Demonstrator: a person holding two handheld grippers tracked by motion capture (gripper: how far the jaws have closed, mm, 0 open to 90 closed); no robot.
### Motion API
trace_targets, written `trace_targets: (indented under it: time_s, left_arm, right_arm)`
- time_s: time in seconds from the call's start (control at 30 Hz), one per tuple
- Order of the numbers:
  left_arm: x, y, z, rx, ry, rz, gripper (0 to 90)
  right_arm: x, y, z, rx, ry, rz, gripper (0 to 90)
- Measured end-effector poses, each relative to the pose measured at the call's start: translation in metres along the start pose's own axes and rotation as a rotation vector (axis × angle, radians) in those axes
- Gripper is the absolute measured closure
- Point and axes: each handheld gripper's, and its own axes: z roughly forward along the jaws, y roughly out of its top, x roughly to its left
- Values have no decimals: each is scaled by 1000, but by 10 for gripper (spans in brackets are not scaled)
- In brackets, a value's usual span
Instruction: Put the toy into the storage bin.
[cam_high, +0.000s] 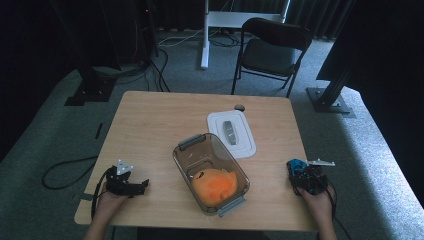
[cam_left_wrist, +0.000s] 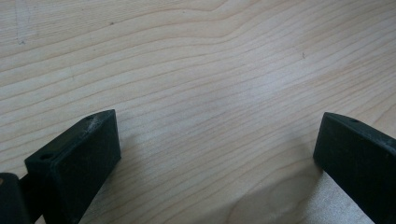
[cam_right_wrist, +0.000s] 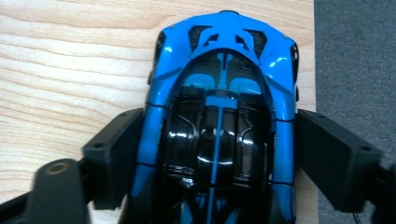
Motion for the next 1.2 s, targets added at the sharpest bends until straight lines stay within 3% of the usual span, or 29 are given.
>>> trace_targets:
  time_s: [0.73, 1.2]
  left_arm:
    - [0, 0, 0, -2, 0, 0, 10]
    - [0, 0, 0, -1, 1, -2, 10]
  right_arm:
    - [3, 1, -1, 9, -17, 6, 237]
    - [0, 5, -2, 29, 11, 14, 246]
